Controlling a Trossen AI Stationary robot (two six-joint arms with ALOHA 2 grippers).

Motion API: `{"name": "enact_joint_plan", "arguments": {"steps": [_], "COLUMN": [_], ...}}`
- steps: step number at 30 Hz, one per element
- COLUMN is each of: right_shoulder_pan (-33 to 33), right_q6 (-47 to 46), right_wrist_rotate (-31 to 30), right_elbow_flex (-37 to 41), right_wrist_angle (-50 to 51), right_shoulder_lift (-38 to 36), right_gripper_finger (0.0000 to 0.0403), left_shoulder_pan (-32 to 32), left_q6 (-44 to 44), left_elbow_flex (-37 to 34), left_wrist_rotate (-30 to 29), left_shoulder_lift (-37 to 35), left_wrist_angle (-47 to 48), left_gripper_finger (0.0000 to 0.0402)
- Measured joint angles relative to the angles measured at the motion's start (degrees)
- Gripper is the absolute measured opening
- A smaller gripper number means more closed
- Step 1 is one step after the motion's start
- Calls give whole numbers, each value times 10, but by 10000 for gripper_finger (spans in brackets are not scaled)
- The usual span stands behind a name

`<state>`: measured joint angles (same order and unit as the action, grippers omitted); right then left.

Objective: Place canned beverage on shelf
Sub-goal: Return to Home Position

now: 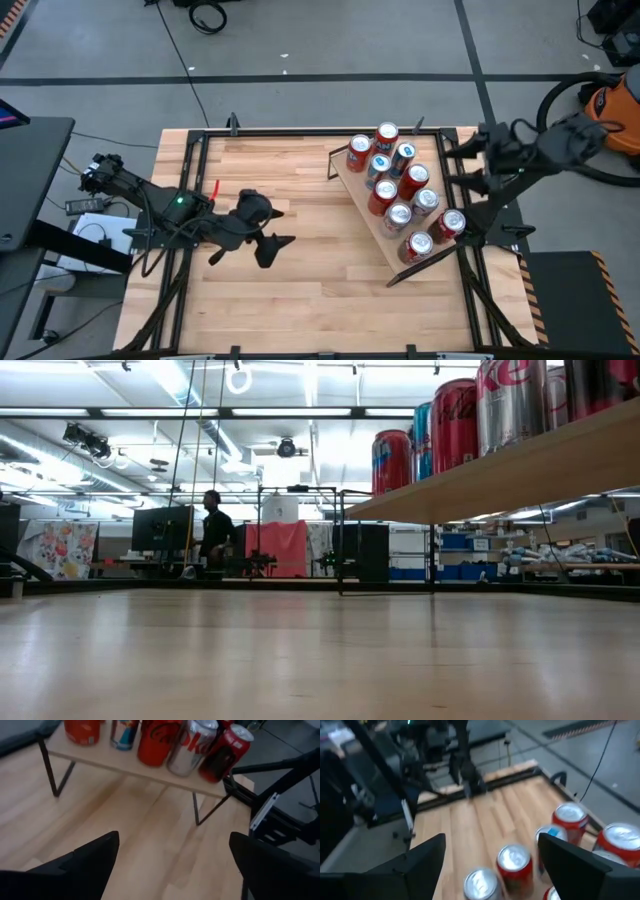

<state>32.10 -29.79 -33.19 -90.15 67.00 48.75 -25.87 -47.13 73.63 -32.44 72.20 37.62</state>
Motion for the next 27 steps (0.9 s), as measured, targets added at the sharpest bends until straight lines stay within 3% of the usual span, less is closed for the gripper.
{"name": "enact_joint_plan", "arguments": {"steps": [7,22,27], "right_shoulder_pan": [0,0,0], "right_q6": [13,8,8], "right_wrist_rotate": [-49,-106,-128], "right_elbow_flex": [38,221,277], "right_wrist_angle": [-51,-173,-210], "right_shoulder_lift": [-66,-215,-266], "right_gripper_finger": [306,279,279], "left_shoulder_pan": [0,1,18], "left_q6": [31,44,66], "left_elbow_flex": [0,0,-61], "left_wrist_rotate": [-34,-76,-47], "left_shoulder_lift": [-2,-9,-10], "left_wrist_angle": [5,37,-88], "left_gripper_finger": [339,234,204]}}
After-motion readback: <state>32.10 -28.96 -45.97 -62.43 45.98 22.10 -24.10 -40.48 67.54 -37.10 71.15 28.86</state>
